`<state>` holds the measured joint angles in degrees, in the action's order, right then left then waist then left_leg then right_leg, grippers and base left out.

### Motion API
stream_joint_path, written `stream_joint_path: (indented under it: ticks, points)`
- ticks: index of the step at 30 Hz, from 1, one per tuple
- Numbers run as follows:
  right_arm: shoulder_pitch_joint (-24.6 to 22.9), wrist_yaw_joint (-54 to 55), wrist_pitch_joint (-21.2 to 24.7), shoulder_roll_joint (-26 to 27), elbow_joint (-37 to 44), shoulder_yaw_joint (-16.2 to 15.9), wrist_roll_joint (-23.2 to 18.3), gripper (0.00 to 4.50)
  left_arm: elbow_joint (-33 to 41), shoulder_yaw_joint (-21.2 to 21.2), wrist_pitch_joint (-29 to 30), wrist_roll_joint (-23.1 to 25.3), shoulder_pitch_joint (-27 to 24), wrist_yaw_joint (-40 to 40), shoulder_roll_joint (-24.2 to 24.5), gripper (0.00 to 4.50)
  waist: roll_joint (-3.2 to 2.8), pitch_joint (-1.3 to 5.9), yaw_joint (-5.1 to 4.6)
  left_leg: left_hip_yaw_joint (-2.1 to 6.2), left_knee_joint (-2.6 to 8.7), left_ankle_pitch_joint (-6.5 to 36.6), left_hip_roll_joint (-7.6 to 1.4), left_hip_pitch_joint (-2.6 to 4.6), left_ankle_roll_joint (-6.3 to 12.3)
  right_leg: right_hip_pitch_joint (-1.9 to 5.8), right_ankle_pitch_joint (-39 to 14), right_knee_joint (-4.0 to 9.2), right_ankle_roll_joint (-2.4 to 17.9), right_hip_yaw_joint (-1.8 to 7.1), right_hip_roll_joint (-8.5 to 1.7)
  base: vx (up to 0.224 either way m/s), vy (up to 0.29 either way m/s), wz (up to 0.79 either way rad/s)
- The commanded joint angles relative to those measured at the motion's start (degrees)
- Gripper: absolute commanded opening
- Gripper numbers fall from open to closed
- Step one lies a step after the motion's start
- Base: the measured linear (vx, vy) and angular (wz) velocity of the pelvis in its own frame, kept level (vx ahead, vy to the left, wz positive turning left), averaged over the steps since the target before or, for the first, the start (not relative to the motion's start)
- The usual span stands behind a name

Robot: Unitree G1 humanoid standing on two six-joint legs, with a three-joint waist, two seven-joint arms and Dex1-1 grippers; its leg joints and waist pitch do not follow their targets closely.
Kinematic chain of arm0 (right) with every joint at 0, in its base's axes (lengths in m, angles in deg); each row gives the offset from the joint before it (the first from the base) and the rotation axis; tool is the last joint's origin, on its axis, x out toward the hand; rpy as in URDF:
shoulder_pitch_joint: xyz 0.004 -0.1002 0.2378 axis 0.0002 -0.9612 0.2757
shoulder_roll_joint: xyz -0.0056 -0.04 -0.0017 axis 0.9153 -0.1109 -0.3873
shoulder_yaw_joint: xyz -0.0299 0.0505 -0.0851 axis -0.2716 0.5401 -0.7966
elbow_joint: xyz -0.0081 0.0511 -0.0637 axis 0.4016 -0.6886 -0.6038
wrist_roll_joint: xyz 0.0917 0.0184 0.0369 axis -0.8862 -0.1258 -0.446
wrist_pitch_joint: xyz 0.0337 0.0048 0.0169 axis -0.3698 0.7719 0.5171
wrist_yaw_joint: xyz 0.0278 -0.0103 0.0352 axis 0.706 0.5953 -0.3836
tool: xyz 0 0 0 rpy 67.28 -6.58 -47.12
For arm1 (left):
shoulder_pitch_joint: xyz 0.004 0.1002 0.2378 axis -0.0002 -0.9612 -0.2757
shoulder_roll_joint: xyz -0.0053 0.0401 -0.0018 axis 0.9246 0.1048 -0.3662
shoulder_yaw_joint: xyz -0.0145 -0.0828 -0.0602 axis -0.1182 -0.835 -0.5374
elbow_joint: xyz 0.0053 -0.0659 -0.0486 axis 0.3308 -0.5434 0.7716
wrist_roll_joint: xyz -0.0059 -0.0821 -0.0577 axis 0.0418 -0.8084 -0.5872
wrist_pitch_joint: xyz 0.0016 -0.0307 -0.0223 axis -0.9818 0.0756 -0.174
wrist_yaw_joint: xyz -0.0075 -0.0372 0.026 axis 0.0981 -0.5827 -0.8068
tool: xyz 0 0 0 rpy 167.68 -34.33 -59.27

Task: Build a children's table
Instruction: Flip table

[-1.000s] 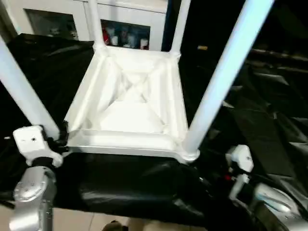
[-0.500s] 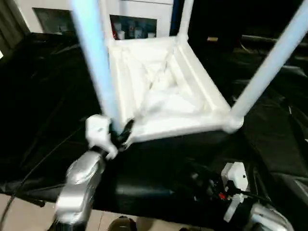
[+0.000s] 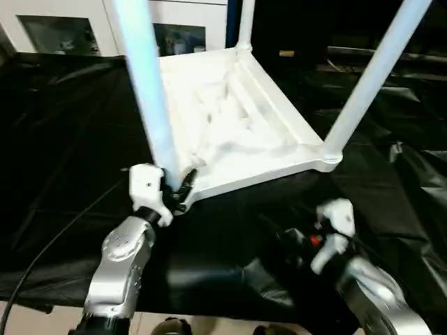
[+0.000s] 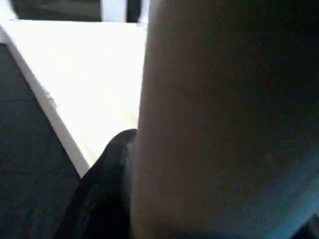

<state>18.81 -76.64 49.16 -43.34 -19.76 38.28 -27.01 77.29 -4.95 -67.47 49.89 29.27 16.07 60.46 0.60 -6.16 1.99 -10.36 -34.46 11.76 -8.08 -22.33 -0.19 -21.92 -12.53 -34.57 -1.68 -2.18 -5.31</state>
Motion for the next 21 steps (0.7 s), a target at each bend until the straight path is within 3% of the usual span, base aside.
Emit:
stream_joint_path:
  ticks: [1, 3, 4, 9, 13, 16, 21]
  points:
    - [1.16, 0.74, 0.6, 0.35, -1.82, 0.11, 0.18, 4.5, 2.91, -3.74, -1.67, -10.2, -0.8, 0.54, -3.23, 2.22, 1.42, 3.83, 0.8, 2.14, 4.28, 2.11, -4.91, 0.51, 7.3, 2.35, 2.08, 2.75, 16.3, 2.25, -4.23, 0.0, 0.0, 0.0]
    - [2.54, 1.09, 0.54, 0.81, -3.04, 0.0, 0.4, 4.5, 4.42, -4.05, -2.38, -11.81, -1.67, -0.71, -3.59, 2.22, 2.33, 4.01, 1.03, 1.82, 3.94, 0.99, -4.83, 0.69, 8.26, 2.21, 3.1, 2.52, 16.38, 2.3, -4.15, 0.0, 0.0, 0.0]
    - [3.37, 1.28, 0.53, 1.04, -3.74, -0.02, 0.58, 4.5, 5.08, -4.16, -2.59, -12.49, -1.99, -1.37, -3.68, 2.22, 2.25, 3.95, 1.07, 1.87, 3.96, 0.5, -4.84, 0.5, 8.53, 2.22, 3.13, 2.35, 16.66, 2.25, -4.28, 0.0, 0.0, 0.0]
    - [4.97, 0.58, -0.29, 1.01, -6.13, 0.06, 1.06, 4.5, 8.0, -4.45, -3.51, -14.64, -5.27, -3.14, -5.55, 2.22, 2.21, 4.22, 1.74, 1.68, 3.7, -0.87, -5.19, 1.15, 8.28, 1.84, 5.15, 2.01, 16.8, 2.22, -3.69, 0.0, 0.0, 0.0]
    - [5.36, -0.24, -0.97, 1.17, -6.81, 0.97, -0.17, 4.5, 8.34, -3.12, -3.13, -14.71, -6.22, -4.15, -6.6, 2.2, 2.87, 4.1, 2.23, 1.62, 3.91, 2.07, -5.31, 1.2, 6.98, 1.97, 3.14, 2.31, 15.99, 2.36, -3.81, 0.0, 0.0, 0.0]
    - [6.81, -1.71, 1.35, 3.57, -6.73, 3.38, -6.6, 4.5, 8.57, -1.85, -2.91, -14.83, -5.98, -4.78, -6.92, 2.2, 2.68, 3.73, 2.66, 1.8, 4.34, 5.79, -5.47, 1.29, 5.29, 1.8, -1.05, 2.63, 14.8, 2.49, -3.97, 0.0, 0.0, 0.0]
    - [9.44, -1.86, 4.11, 7.51, -9.09, 7.68, -14.45, 4.5, 8.89, -1.42, -2.62, -14.85, -5.95, -5.22, -7.54, 2.2, 2.7, 3.89, 3.1, 1.75, 4.34, 4.4, -5.4, 1.43, 4.26, 1.69, -0.05, 2.42, 14.39, 2.43, -3.84, 0.0, 0.0, 0.0]
